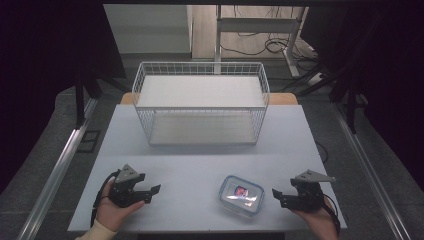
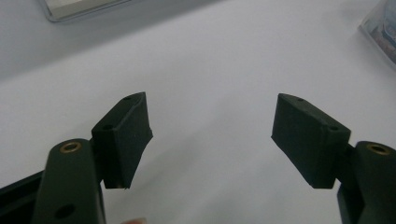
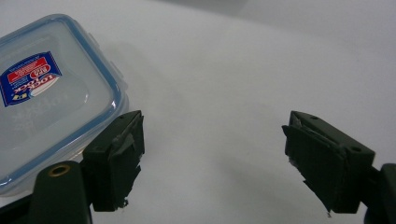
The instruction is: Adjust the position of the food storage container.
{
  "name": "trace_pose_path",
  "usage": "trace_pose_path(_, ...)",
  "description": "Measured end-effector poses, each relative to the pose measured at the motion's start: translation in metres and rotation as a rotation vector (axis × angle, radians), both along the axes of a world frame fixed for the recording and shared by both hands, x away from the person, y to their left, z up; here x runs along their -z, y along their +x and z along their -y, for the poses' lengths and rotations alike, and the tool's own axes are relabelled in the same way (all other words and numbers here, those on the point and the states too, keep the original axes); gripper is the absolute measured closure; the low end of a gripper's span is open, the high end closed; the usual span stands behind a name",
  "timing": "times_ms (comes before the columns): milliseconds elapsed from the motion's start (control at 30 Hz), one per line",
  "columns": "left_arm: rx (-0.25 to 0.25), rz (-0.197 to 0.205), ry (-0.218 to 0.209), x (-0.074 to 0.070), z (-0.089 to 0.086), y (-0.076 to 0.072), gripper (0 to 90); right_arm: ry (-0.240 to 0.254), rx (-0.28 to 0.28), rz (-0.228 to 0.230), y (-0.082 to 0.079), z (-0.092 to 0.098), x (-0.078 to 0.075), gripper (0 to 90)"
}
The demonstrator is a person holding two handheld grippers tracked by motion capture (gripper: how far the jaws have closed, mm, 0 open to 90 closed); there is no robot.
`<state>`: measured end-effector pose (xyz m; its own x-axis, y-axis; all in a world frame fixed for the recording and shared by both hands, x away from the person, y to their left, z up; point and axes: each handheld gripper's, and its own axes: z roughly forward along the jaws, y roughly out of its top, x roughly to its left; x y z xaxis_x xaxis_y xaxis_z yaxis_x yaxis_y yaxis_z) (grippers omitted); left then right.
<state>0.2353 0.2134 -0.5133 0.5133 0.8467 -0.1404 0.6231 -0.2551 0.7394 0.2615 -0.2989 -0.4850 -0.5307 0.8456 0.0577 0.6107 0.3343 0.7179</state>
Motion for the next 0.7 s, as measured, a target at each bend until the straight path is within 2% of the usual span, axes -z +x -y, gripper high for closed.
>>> trace_pose_path(700, 0.007, -0.008, 0.005, 0.002, 0.0008, 0.0002, 27.3, -0.004, -0.003, 0.003, -0.0001, -0.0018, -0.0003, 20.5)
